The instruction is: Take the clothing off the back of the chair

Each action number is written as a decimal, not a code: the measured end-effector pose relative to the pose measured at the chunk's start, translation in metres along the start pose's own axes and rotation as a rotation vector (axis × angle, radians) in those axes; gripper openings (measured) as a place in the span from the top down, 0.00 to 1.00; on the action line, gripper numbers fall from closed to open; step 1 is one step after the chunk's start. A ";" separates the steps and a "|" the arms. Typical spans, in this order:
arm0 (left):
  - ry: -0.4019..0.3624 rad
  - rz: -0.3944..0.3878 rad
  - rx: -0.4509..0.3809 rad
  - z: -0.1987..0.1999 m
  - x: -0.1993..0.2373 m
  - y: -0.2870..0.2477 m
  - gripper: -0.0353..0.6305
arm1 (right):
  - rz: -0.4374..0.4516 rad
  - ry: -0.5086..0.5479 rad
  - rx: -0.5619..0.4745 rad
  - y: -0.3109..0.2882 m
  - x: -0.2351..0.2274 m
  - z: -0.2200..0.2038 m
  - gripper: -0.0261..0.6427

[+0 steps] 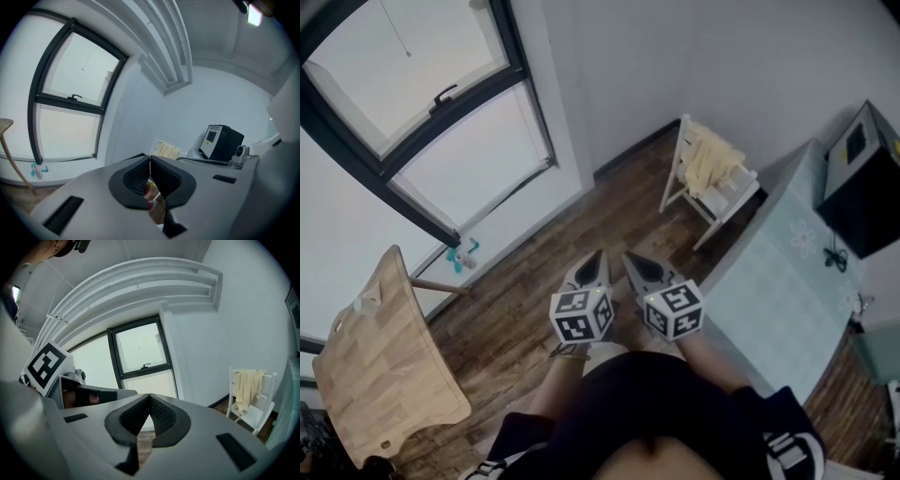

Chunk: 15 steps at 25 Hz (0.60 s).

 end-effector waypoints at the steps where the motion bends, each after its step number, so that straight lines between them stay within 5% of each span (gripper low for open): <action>1: -0.005 -0.012 0.005 0.004 0.005 -0.002 0.94 | -0.009 -0.004 -0.003 -0.006 0.002 0.002 0.94; 15: -0.062 -0.152 0.077 0.031 0.068 -0.027 0.94 | -0.149 -0.060 -0.026 -0.068 0.020 0.007 0.94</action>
Point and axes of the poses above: the fingertips, and each gripper's own axes: y backward along the fingers, x to its left, z out of its top, the point moved 8 cm from there along y, backward along the fingers, and after that the axes turned 11 degrees about -z, right-handed, at the moved point
